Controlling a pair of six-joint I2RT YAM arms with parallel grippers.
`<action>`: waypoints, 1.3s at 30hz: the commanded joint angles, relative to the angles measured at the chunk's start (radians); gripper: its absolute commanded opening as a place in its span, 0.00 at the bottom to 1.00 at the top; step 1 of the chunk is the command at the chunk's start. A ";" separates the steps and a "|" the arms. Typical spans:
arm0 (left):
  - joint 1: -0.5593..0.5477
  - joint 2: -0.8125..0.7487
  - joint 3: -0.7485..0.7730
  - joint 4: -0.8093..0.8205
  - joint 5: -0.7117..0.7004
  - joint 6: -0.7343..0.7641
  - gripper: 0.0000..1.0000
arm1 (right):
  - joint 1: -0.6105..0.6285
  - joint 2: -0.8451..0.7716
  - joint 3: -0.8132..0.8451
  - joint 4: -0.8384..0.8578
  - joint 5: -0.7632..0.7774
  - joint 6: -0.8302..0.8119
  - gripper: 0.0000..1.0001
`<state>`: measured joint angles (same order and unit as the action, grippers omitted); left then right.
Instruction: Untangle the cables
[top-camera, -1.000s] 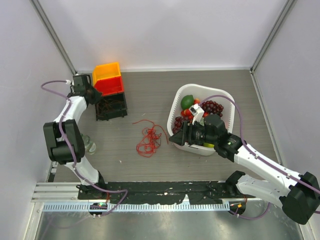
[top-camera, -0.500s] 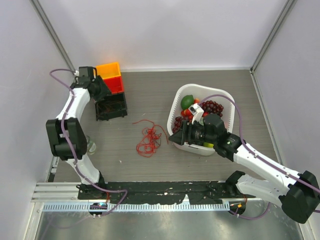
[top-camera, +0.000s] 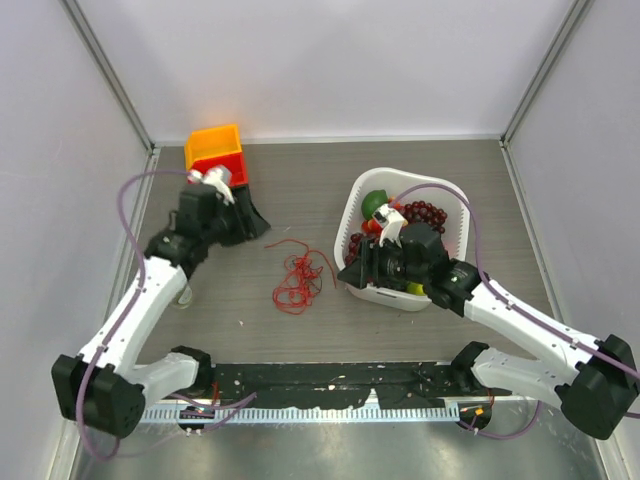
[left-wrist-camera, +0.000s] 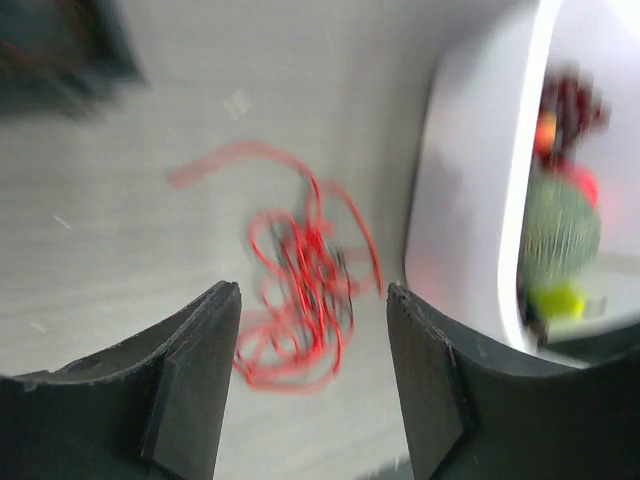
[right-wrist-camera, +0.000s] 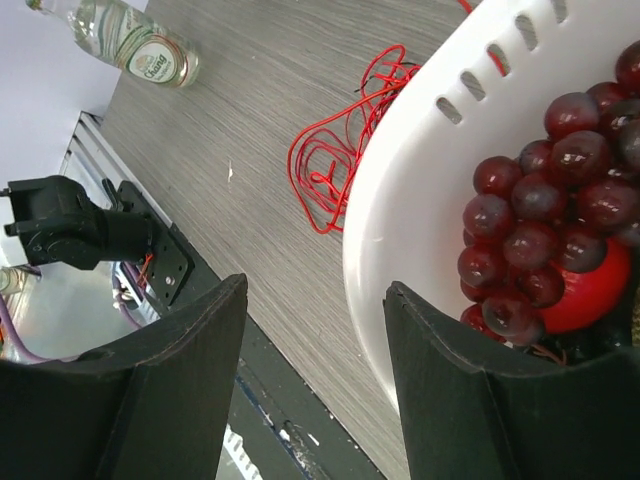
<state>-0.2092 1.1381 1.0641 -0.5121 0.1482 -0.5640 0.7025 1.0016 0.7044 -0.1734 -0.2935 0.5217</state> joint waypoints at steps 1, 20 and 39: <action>-0.220 -0.101 -0.191 0.088 -0.010 -0.040 0.63 | 0.064 0.049 0.069 0.003 0.039 -0.026 0.62; -0.495 0.129 -0.365 0.109 -0.389 -0.109 0.63 | 0.226 0.048 0.012 0.040 0.285 0.020 0.61; -0.496 -0.027 -0.303 0.054 -0.332 -0.065 0.00 | 0.212 -0.006 0.119 -0.107 0.395 -0.097 0.62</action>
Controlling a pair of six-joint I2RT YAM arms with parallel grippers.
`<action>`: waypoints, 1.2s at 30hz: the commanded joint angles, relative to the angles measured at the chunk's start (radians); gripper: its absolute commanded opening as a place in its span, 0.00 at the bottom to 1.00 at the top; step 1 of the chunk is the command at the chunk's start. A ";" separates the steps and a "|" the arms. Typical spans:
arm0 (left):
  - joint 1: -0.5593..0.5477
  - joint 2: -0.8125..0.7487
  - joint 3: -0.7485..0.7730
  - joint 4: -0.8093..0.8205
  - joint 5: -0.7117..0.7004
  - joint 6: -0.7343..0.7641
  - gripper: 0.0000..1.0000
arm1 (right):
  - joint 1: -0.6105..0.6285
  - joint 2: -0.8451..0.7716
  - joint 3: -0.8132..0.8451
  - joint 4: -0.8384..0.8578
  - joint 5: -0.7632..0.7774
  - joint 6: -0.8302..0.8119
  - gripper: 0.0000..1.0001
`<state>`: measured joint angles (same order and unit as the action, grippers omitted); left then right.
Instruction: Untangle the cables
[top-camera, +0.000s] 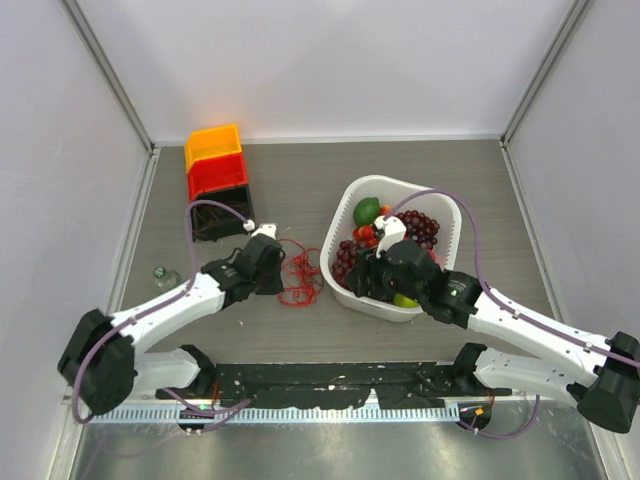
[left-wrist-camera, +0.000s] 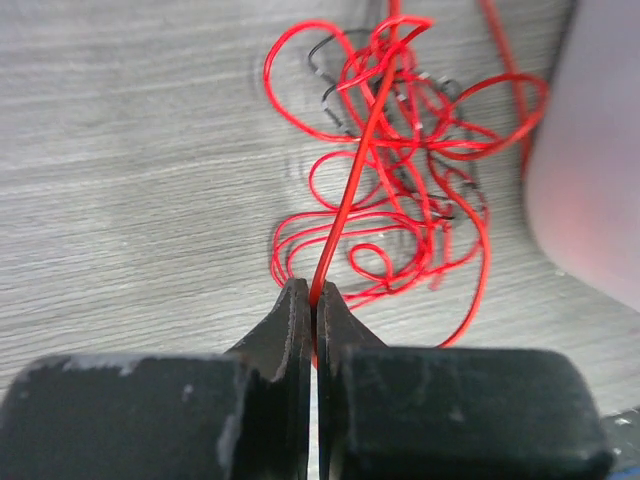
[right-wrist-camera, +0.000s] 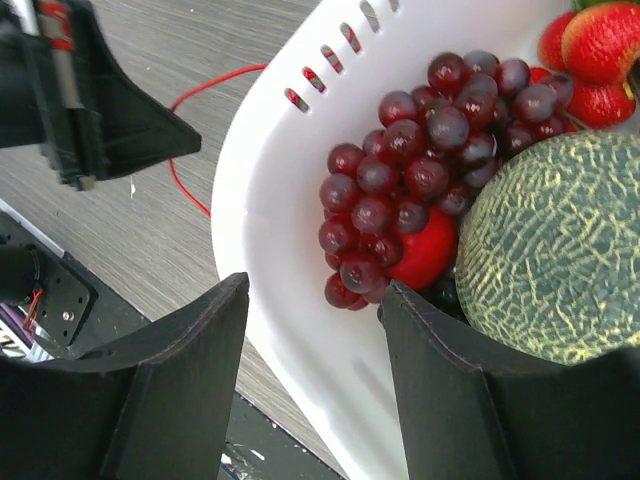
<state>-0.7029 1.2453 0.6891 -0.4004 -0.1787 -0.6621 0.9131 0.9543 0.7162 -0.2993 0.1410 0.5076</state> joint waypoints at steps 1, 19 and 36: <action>-0.004 -0.170 0.085 -0.073 0.007 0.044 0.00 | 0.009 0.052 0.142 0.020 -0.061 -0.102 0.62; -0.003 -0.477 0.573 -0.380 -0.182 0.085 0.00 | 0.162 0.336 0.154 0.293 -0.144 0.081 0.59; -0.003 -0.397 0.747 -0.221 0.005 0.045 0.00 | -0.034 0.104 0.071 0.104 -0.026 -0.098 0.64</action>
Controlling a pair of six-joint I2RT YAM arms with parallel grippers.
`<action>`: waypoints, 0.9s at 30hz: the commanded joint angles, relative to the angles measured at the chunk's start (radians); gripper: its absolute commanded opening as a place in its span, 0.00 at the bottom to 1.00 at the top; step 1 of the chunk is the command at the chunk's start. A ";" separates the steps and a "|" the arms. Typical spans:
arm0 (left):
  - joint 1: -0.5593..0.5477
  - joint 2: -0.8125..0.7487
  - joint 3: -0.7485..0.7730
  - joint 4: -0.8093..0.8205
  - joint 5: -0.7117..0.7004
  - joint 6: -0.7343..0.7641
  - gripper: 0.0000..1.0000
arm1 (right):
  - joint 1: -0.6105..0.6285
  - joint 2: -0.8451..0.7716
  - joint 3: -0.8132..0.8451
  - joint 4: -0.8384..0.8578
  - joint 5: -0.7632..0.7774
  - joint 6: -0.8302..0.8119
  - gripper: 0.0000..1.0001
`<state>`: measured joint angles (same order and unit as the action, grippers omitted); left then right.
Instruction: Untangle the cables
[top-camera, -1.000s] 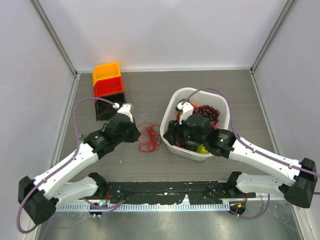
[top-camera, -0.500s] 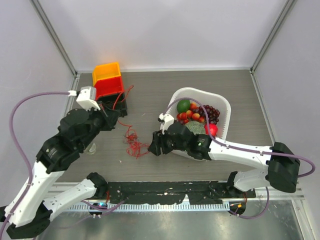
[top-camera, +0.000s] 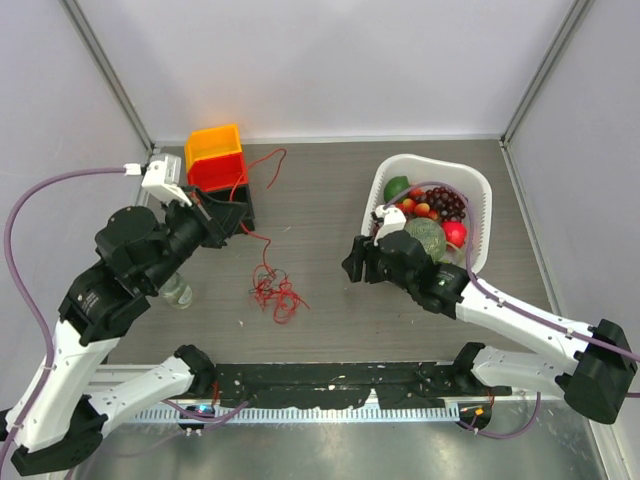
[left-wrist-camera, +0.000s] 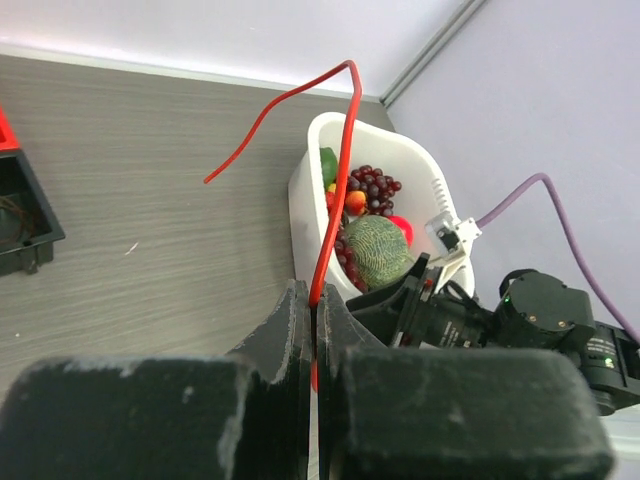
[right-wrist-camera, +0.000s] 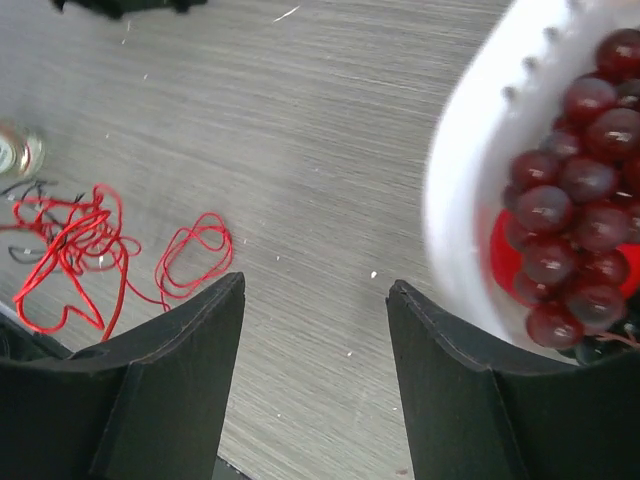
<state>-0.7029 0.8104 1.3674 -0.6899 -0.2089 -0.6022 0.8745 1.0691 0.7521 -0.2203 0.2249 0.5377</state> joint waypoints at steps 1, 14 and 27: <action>-0.003 0.044 0.074 0.066 0.034 -0.022 0.00 | 0.015 -0.012 0.059 0.039 -0.184 -0.151 0.65; -0.003 0.067 0.139 0.076 0.040 -0.131 0.00 | 0.181 0.187 0.297 0.395 -0.399 -0.194 0.68; -0.003 0.006 0.111 0.027 -0.029 -0.104 0.00 | 0.202 0.393 0.470 0.383 -0.243 -0.036 0.01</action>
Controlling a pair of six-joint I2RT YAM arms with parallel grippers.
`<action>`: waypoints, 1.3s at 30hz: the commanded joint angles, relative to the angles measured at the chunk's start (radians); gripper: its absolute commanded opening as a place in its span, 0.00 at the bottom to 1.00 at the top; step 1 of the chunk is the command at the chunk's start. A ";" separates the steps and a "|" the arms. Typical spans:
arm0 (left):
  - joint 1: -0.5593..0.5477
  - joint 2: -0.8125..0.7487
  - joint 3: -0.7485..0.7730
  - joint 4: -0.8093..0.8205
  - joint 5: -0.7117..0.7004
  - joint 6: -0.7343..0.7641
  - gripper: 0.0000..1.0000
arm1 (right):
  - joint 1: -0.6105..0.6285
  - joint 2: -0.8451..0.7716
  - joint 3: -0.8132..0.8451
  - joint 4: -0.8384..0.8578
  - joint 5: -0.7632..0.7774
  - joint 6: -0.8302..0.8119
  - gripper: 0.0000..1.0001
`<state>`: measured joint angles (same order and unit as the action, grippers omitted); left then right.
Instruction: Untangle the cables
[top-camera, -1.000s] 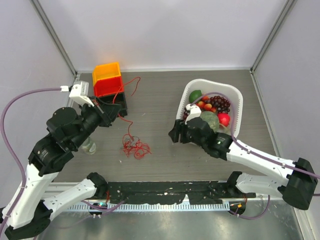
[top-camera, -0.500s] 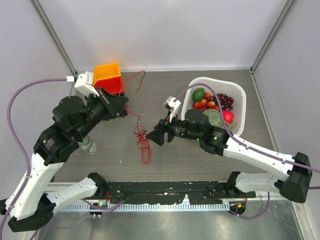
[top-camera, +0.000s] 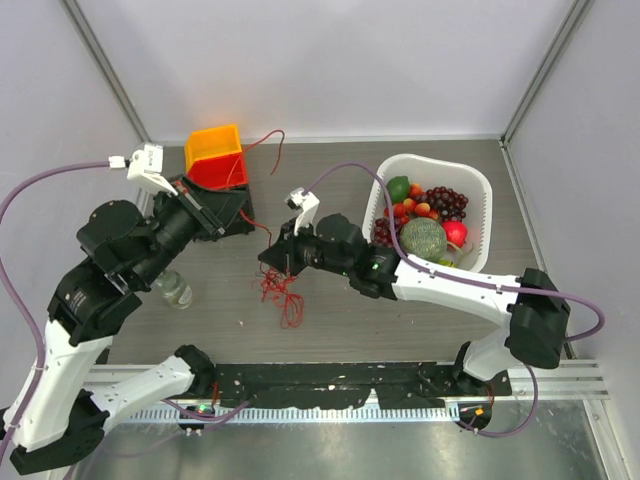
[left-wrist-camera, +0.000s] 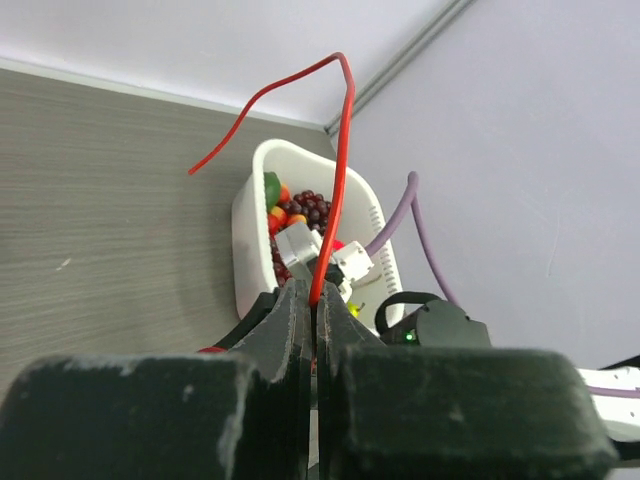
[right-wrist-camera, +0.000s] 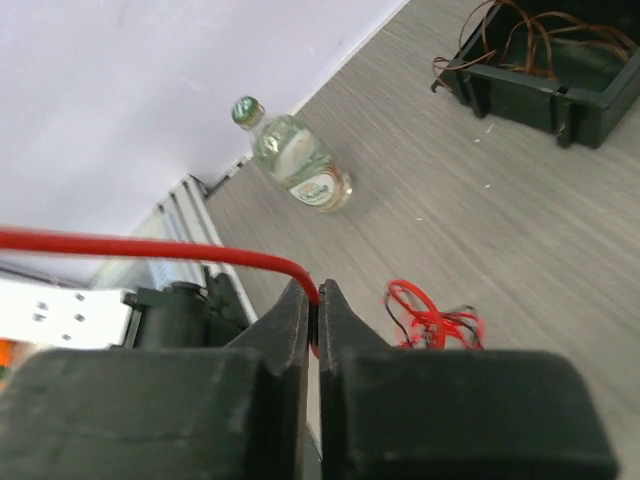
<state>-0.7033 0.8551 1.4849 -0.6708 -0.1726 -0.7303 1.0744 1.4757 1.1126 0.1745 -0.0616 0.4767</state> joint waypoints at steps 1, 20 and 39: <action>-0.002 -0.051 -0.029 -0.004 -0.102 0.035 0.00 | 0.002 -0.018 0.165 -0.050 0.043 0.017 0.01; -0.002 -0.258 -0.147 -0.108 -0.370 0.086 0.00 | -0.108 -0.086 -0.051 -0.273 0.058 0.042 0.01; -0.002 0.096 0.406 0.169 0.133 -0.046 0.00 | 0.022 0.018 -0.140 0.161 0.275 -0.145 0.15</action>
<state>-0.7116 0.9432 1.7710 -0.7677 -0.1291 -0.7147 1.0687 1.4052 0.9916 0.3443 0.0540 0.4053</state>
